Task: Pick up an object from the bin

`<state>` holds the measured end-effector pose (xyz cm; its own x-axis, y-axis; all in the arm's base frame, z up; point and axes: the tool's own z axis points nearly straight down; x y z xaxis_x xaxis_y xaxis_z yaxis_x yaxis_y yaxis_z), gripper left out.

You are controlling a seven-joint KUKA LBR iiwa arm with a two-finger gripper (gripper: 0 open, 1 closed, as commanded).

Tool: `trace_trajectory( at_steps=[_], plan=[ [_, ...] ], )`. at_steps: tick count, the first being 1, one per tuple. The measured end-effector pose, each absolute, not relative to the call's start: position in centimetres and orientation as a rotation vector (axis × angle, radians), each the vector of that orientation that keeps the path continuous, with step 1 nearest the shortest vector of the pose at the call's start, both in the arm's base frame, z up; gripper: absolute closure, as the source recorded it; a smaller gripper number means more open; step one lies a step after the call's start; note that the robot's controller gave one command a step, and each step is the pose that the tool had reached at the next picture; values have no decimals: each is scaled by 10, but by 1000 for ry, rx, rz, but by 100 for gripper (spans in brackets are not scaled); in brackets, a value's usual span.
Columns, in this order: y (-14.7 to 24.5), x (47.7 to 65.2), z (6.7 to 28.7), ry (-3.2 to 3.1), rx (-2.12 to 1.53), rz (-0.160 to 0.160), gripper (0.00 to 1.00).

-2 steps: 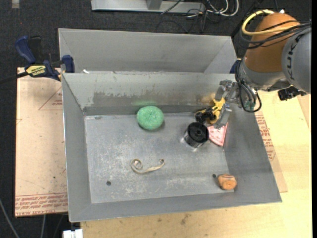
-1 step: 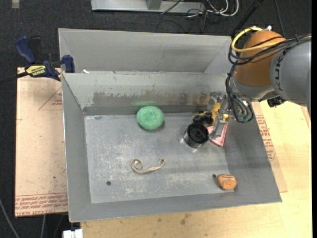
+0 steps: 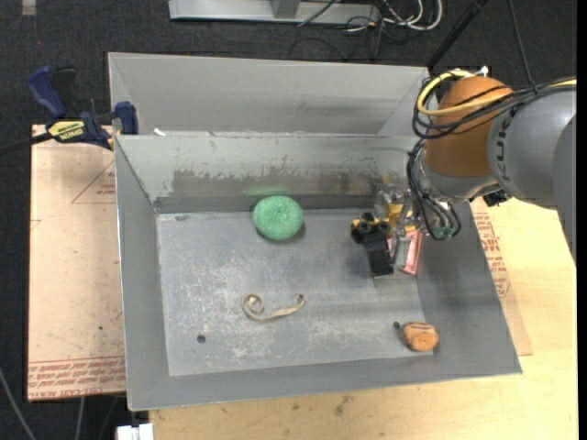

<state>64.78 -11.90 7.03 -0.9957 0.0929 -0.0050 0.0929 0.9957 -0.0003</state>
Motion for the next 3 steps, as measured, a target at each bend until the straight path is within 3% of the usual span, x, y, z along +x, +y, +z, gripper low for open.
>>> trace_trajectory(
  at_steps=[1, 3],
  plan=[
    [-104, 632, 74, 3131, 58, 1, 100],
    [-107, 636, 75, 3130, 39, 3, 100]
  ],
)
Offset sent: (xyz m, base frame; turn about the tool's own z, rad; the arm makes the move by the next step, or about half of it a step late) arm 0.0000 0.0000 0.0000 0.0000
